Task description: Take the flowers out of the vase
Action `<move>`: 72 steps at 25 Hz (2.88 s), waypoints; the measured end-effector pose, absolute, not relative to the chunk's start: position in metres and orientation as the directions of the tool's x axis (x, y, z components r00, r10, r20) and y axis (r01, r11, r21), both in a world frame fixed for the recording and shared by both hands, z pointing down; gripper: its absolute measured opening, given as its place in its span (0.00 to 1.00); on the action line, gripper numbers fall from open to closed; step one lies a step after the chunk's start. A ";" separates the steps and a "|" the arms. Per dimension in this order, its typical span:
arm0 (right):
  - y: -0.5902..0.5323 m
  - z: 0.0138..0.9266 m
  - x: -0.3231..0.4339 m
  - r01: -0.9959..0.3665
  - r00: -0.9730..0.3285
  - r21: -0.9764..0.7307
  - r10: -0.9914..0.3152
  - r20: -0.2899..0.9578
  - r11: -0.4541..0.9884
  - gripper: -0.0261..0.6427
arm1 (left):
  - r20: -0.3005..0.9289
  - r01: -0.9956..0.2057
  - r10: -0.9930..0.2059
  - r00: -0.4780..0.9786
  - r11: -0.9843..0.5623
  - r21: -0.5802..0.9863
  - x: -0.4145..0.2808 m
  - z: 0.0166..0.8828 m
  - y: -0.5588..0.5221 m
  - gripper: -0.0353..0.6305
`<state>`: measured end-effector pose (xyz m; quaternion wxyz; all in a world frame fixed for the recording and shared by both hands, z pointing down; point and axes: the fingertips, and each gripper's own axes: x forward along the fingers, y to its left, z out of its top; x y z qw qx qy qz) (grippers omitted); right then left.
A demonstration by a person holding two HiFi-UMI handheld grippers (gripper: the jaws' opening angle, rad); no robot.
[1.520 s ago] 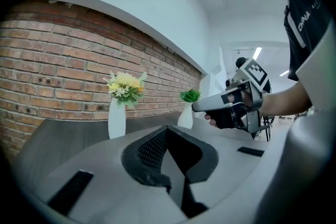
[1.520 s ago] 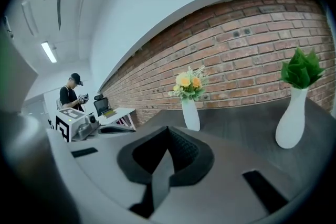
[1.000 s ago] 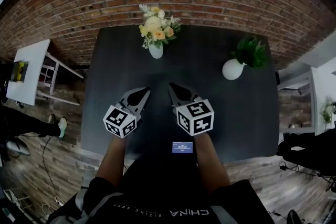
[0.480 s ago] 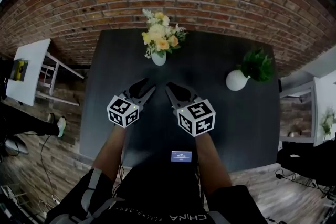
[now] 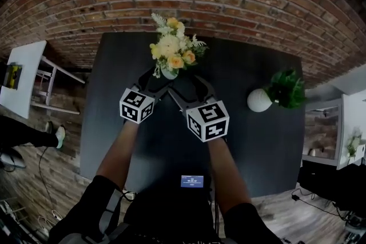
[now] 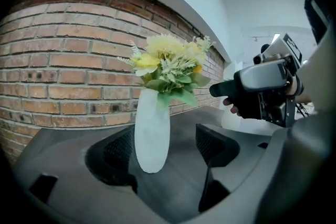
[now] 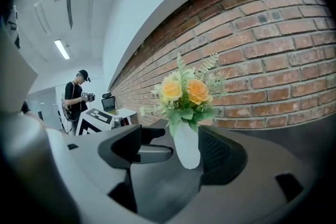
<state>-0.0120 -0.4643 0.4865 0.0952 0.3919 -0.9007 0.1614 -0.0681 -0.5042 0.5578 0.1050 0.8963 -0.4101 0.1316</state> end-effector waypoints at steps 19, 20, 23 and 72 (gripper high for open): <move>-0.537 0.501 -0.035 -0.688 -0.725 -0.290 -0.620 0.300 0.665 0.68 | 0.268 -0.669 -0.642 0.718 -0.743 0.013 -0.043 0.568 -0.567 0.54; -0.542 0.499 -0.037 -0.693 -0.721 -0.278 -0.628 0.293 0.665 0.68 | 0.266 -0.669 -0.642 0.719 -0.744 0.012 -0.043 0.568 -0.566 0.54; -0.554 0.495 -0.044 -0.699 -0.715 -0.248 -0.644 0.271 0.671 0.68 | 0.260 -0.670 -0.645 0.718 -0.742 0.009 -0.043 0.568 -0.565 0.54; -0.551 0.327 -0.036 -0.681 -0.698 -0.195 -0.706 -0.115 0.706 0.14 | 0.293 -0.686 -0.654 0.698 -0.728 0.009 -0.056 0.556 -0.553 0.58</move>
